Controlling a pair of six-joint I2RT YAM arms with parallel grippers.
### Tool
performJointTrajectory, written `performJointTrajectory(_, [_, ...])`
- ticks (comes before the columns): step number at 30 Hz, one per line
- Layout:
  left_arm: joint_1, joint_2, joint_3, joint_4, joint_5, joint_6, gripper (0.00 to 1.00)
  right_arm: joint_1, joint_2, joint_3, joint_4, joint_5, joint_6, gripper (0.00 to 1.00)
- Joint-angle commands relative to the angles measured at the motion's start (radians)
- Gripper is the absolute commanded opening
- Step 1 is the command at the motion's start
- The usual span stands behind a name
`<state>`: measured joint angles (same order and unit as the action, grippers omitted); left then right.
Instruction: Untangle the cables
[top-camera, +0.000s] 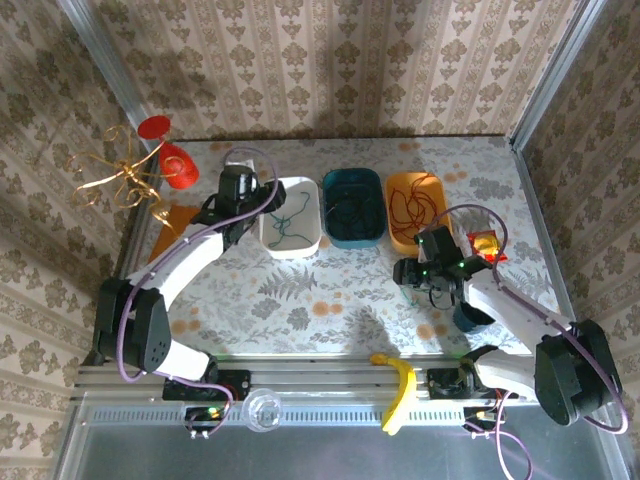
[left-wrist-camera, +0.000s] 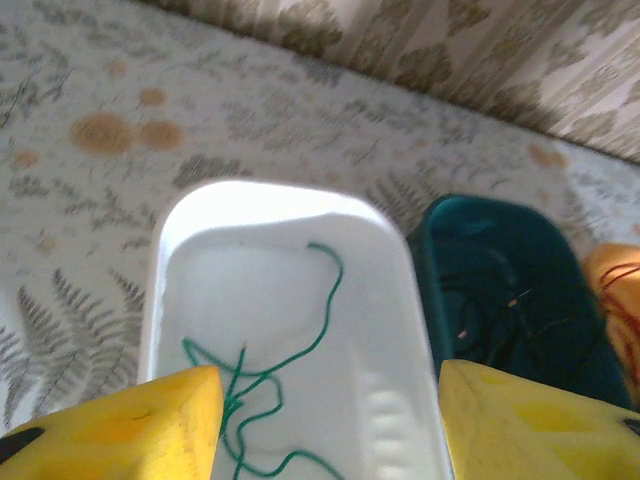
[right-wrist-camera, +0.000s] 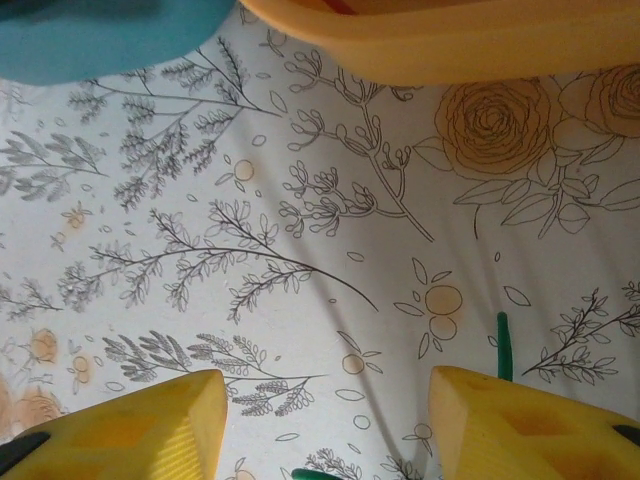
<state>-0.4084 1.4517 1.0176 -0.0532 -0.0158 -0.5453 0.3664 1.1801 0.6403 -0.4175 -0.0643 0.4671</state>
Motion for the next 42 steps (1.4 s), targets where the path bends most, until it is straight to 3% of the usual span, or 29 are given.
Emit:
performJointTrajectory(1, [0.0,-0.034,-0.029,-0.006,-0.044,-0.008,0.6,0.038,0.012,0.04,-0.084,0.071,-0.041,0.58])
performJointTrajectory(5, [0.01,-0.032,-0.037,-0.007,-0.035,-0.022,0.6,0.089,0.007,0.057,-0.155,0.109,-0.057,0.59])
performJointTrajectory(14, [0.011,-0.014,-0.052,0.02,-0.019,-0.061,0.6,0.211,0.021,0.135,-0.3,0.328,0.013,0.62])
performJointTrajectory(19, [0.017,-0.017,-0.05,0.017,-0.012,-0.055,0.59,0.25,0.081,0.125,-0.351,0.304,0.061,0.6])
performJointTrajectory(25, [0.025,-0.029,-0.056,0.009,-0.007,-0.053,0.59,0.249,0.12,0.099,-0.291,0.238,0.072,0.59])
performJointTrajectory(35, [0.035,-0.056,-0.068,-0.006,-0.015,-0.058,0.6,0.174,0.288,0.126,-0.192,0.173,0.013,0.58])
performJointTrajectory(42, [0.037,-0.062,-0.08,-0.009,-0.018,-0.062,0.6,0.177,0.335,0.14,-0.196,0.172,0.013,0.57])
